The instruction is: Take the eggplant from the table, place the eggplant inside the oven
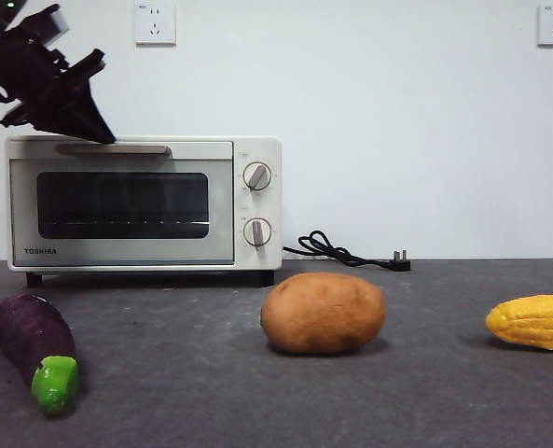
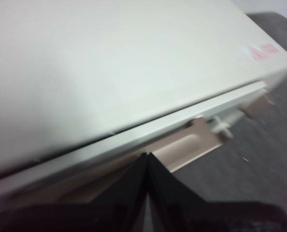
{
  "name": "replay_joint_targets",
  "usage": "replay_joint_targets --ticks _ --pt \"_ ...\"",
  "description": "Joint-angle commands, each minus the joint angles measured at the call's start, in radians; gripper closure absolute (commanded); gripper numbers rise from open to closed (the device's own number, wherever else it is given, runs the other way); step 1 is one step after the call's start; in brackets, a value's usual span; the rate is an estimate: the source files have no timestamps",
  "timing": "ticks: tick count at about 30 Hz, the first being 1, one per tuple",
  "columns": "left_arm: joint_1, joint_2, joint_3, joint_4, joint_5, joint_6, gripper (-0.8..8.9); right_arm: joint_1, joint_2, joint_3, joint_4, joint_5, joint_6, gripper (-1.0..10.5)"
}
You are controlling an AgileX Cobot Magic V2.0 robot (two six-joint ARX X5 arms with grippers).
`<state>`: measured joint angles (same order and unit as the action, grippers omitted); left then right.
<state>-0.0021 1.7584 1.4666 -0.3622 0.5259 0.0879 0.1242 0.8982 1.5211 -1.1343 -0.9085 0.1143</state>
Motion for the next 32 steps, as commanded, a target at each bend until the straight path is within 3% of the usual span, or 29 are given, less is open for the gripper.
replay_joint_targets --ticks 1,18,32 --pt "-0.029 0.041 -0.037 -0.102 -0.02 0.026 8.19 0.002 0.002 0.0 0.004 0.0 -0.016 3.5" --pt "-0.183 -0.002 -0.037 -0.386 0.062 0.047 8.19 0.002 0.01 0.0 0.003 0.0 -0.06 3.5" --pt "-0.188 -0.191 -0.037 -0.419 0.06 0.045 8.19 0.002 0.01 0.0 0.0 0.0 -0.063 3.5"
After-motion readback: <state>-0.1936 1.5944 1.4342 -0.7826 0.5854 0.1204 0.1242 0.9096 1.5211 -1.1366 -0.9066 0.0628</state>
